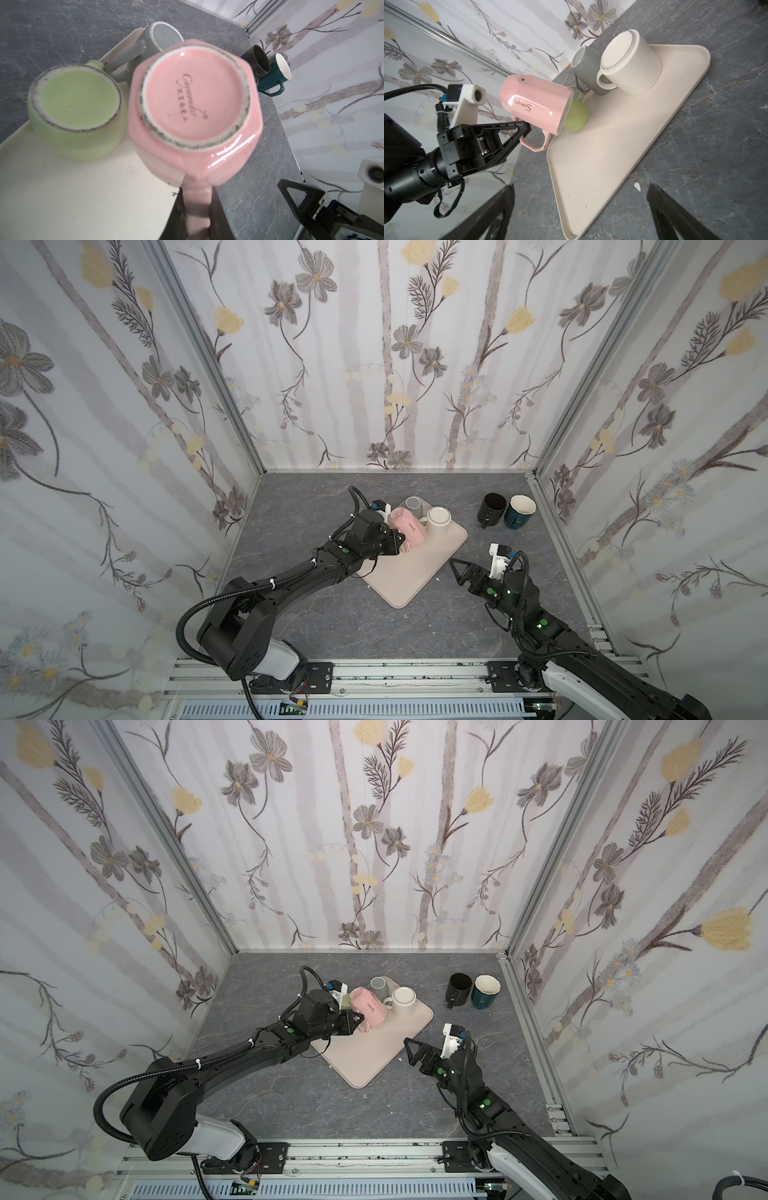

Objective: Turn the mug right side up
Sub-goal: 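Lift the pink mug off the tray with the left gripper while the right gripper approaches, then close the right gripper on the pink mug handle beside the left gripper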

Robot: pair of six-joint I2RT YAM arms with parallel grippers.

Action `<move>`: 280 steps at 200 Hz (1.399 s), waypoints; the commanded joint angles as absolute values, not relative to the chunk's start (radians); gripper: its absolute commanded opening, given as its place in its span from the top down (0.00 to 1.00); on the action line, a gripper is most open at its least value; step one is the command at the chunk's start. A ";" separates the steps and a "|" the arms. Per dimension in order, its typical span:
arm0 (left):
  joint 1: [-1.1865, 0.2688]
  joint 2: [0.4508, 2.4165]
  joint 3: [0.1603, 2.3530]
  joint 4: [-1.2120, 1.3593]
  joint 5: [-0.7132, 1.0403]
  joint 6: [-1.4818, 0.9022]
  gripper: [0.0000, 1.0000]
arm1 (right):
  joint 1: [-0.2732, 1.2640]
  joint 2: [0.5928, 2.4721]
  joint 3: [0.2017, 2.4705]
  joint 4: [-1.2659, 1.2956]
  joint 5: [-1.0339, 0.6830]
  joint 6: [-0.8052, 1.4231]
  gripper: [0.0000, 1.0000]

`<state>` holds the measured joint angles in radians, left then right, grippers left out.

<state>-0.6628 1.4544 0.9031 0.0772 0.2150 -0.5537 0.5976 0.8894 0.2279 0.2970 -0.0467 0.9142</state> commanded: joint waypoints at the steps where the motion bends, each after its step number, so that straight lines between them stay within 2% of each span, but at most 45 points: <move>1: -0.650 1.429 0.904 0.203 0.256 -0.555 1.00 | 0.612 0.954 0.284 0.378 -0.054 0.910 0.00; 109: -0.638 1.288 0.845 0.217 0.245 -0.561 1.00 | 0.694 1.216 0.369 0.615 -0.095 0.981 0.00; 156: -0.638 1.264 0.812 0.291 0.291 -0.626 1.00 | 0.732 1.300 0.434 0.655 -0.110 0.979 0.04; 168: -0.638 1.264 0.806 0.305 0.297 -0.651 1.00 | 0.734 1.312 0.441 0.677 -0.119 0.984 0.08; 233: -0.637 1.221 0.799 0.361 0.324 -0.740 1.00 | 0.742 1.347 0.467 0.736 -0.142 0.988 0.18; 280: -0.638 1.220 0.802 0.400 0.334 -0.791 1.00 | 0.744 1.351 0.475 0.761 -0.161 0.991 0.20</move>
<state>-0.6395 1.2266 0.7982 0.2455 0.3187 -0.7502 0.7414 1.3491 0.4625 0.6930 -0.1356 0.9791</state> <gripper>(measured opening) 0.122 0.803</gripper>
